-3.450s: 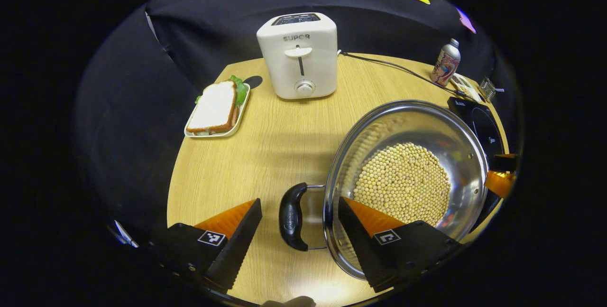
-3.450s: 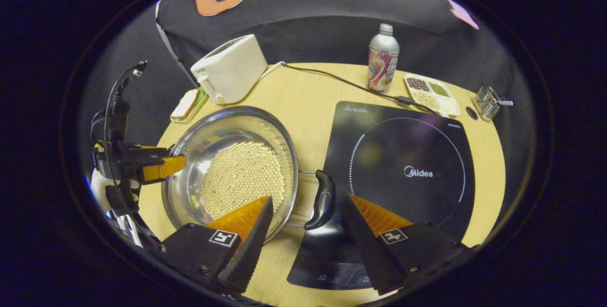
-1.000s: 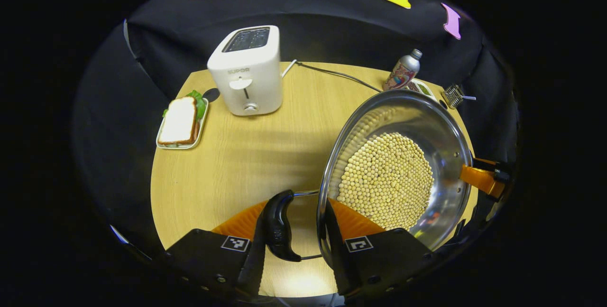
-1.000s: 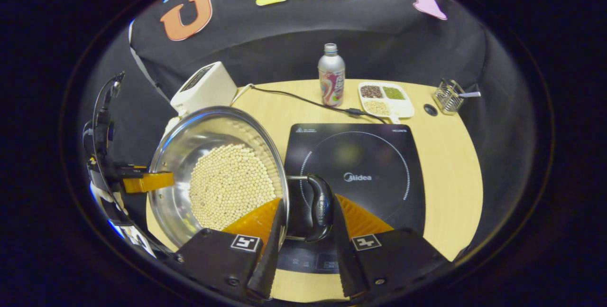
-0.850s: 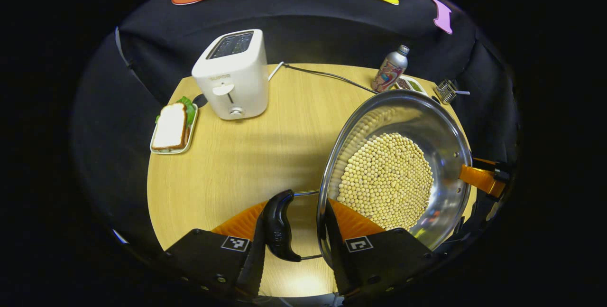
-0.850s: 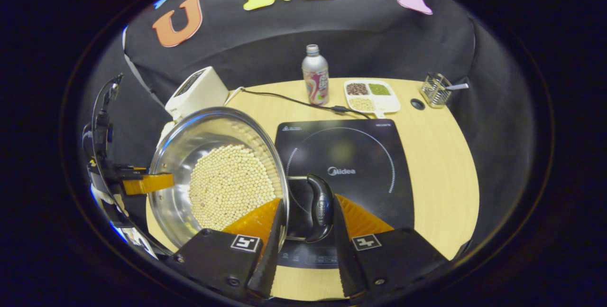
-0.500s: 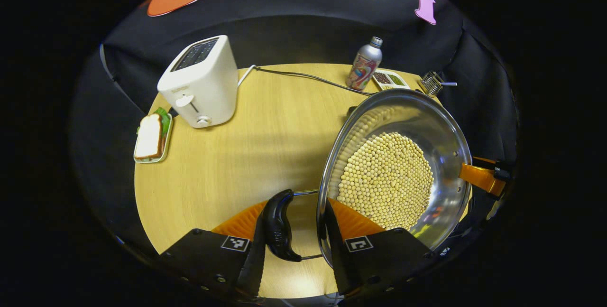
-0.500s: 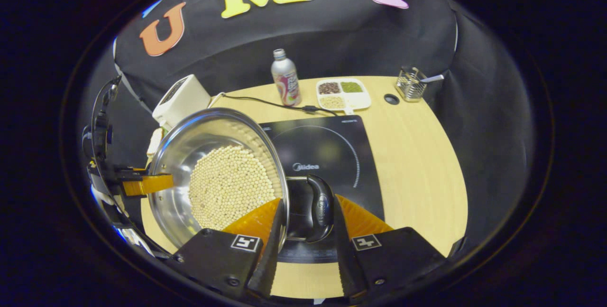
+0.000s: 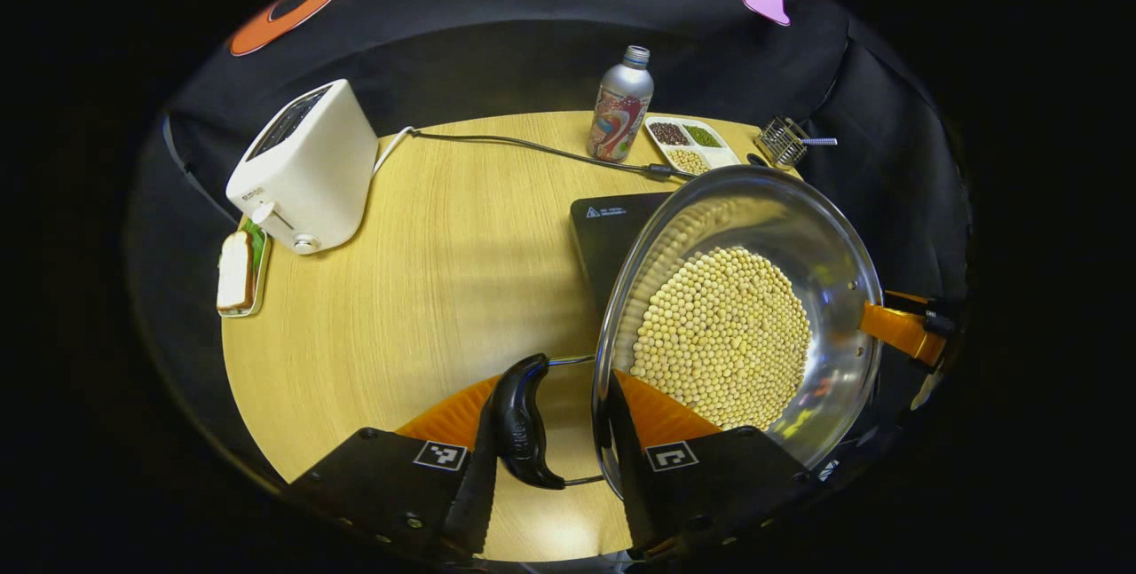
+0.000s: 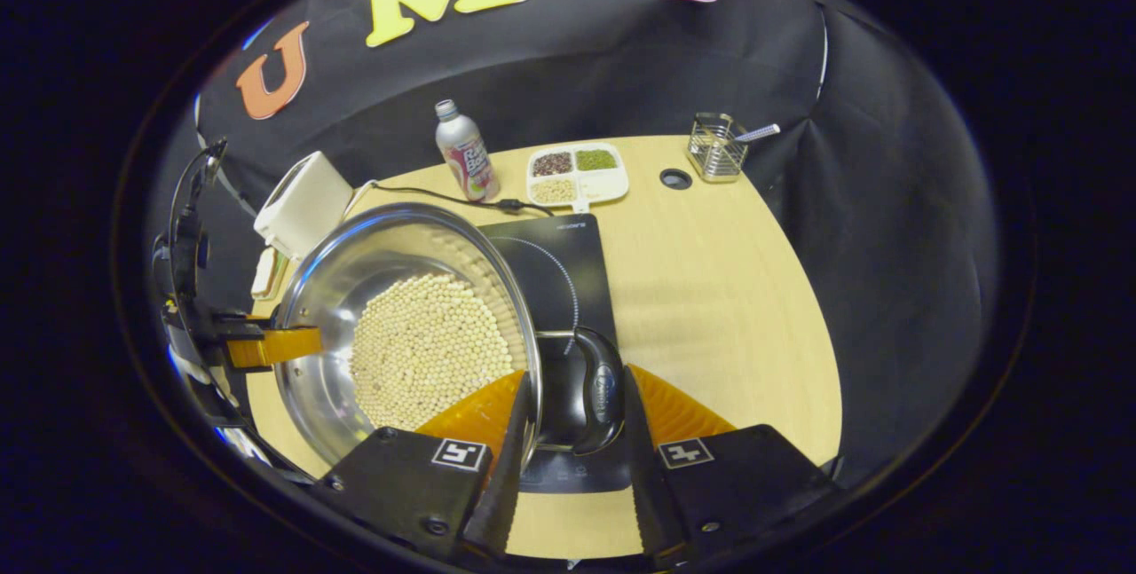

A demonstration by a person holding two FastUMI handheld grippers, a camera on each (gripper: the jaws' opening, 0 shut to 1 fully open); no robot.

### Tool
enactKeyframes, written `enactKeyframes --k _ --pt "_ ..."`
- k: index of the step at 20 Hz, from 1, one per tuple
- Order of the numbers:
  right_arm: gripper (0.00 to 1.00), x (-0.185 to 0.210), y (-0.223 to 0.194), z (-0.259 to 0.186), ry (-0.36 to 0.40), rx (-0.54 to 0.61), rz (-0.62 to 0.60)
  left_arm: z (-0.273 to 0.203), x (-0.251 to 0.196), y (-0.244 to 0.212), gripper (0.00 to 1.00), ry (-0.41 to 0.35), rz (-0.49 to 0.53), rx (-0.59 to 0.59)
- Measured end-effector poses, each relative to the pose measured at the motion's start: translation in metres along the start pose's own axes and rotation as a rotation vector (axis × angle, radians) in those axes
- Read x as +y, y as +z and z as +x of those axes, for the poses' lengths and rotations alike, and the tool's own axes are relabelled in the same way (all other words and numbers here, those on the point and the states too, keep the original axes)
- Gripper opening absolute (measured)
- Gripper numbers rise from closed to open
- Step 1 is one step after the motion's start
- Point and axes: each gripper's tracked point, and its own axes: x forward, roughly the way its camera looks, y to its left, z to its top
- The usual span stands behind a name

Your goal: First push the handle of the pot to place it horizontally, then grasp the pot with both hands and set it on the induction cooktop.

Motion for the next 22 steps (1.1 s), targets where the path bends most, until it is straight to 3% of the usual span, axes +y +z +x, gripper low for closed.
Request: enactKeyframes --k 22 --pt "0.54 -0.034 0.051 0.061 0.04 0.071 -0.065 -0.007 -0.007 -0.005 0.58 0.042 -0.067 0.052"
